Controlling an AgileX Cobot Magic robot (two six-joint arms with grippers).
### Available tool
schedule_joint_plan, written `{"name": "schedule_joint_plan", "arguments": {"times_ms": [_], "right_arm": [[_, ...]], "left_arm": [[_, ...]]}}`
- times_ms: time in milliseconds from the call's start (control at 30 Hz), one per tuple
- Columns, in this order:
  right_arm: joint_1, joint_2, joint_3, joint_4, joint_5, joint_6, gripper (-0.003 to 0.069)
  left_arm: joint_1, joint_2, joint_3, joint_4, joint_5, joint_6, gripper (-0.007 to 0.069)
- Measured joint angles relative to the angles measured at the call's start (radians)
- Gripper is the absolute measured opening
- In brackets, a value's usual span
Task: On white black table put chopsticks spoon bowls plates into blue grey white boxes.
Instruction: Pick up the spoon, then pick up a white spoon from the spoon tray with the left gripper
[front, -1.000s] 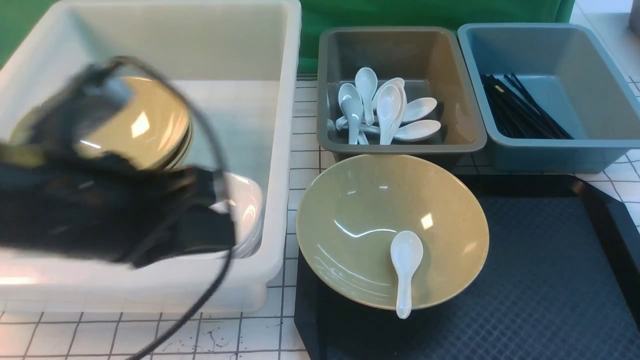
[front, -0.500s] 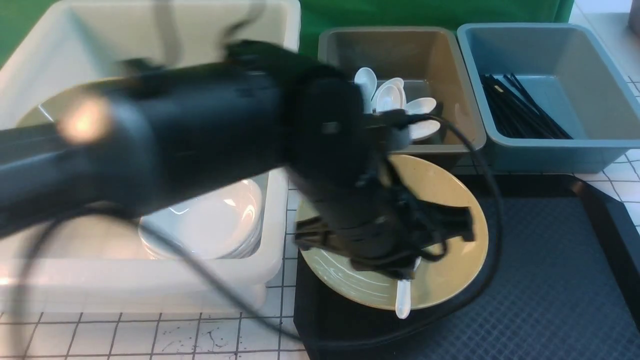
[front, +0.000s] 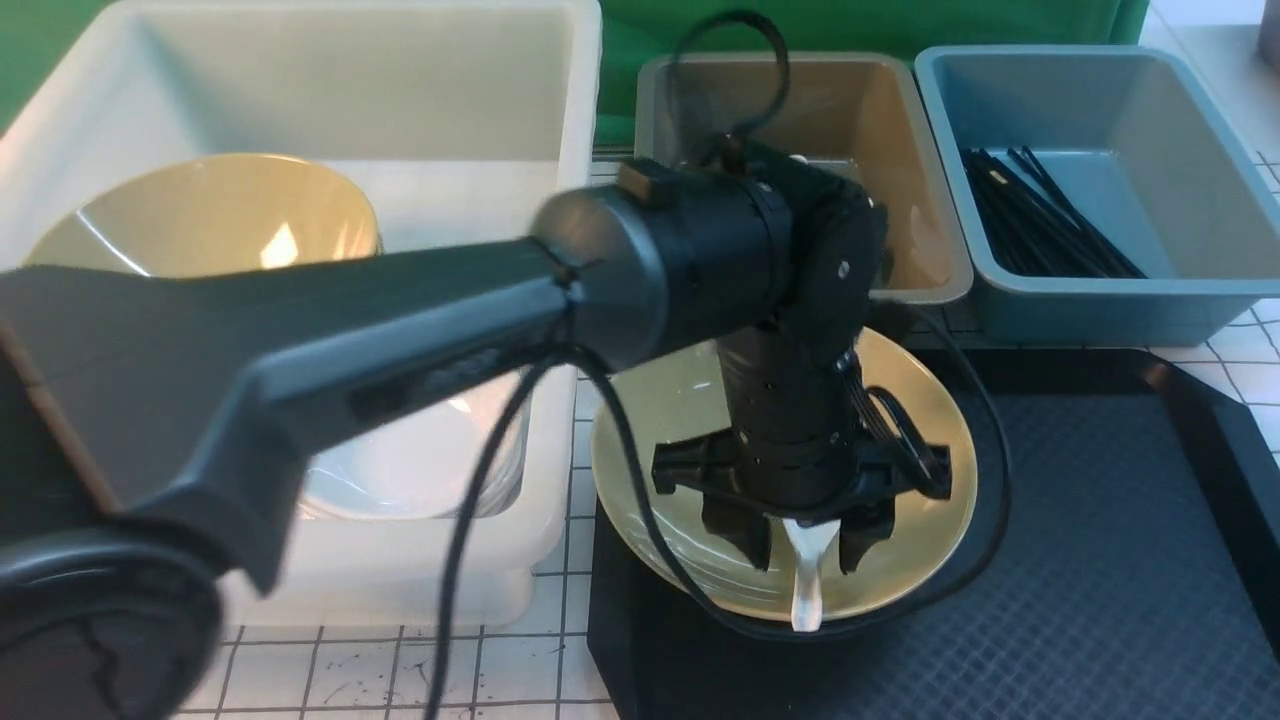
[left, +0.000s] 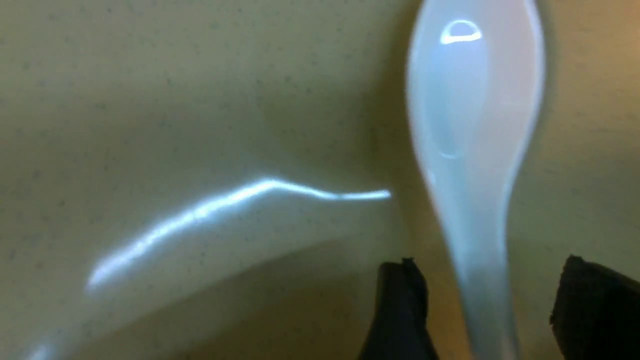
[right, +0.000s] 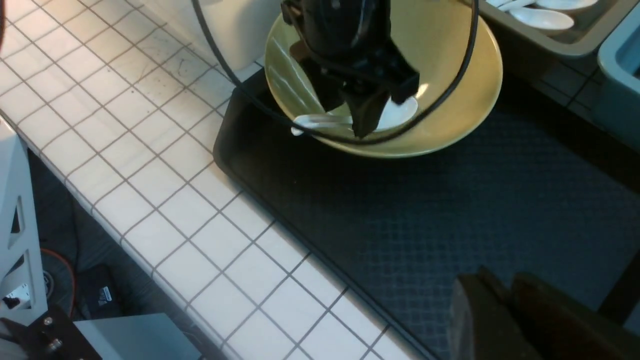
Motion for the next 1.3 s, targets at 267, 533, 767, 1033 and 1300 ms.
{"name": "schedule_joint_plan", "arguments": {"times_ms": [267, 533, 767, 1033, 1300], "right_arm": [[0.000, 0.000, 0.000, 0.000, 0.000, -0.015, 0.0091], [0.000, 0.000, 0.000, 0.000, 0.000, -0.015, 0.0096], [0.000, 0.000, 0.000, -0.117, 0.000, 0.082, 0.0099], [0.000, 0.000, 0.000, -0.221, 0.000, 0.141, 0.0100], [0.000, 0.000, 0.000, -0.176, 0.000, 0.141, 0.0102]], "left_arm": [[0.001, 0.042, -0.009, 0.025, 0.014, 0.005, 0.0282], [0.001, 0.045, -0.114, 0.040, 0.104, 0.029, 0.0093], [0.005, -0.029, -0.371, 0.089, 0.119, 0.080, 0.0092], [0.153, 0.054, -0.437, 0.160, -0.282, 0.116, 0.0091], [0.257, 0.205, -0.436, 0.144, -0.545, 0.109, 0.0095]]}}
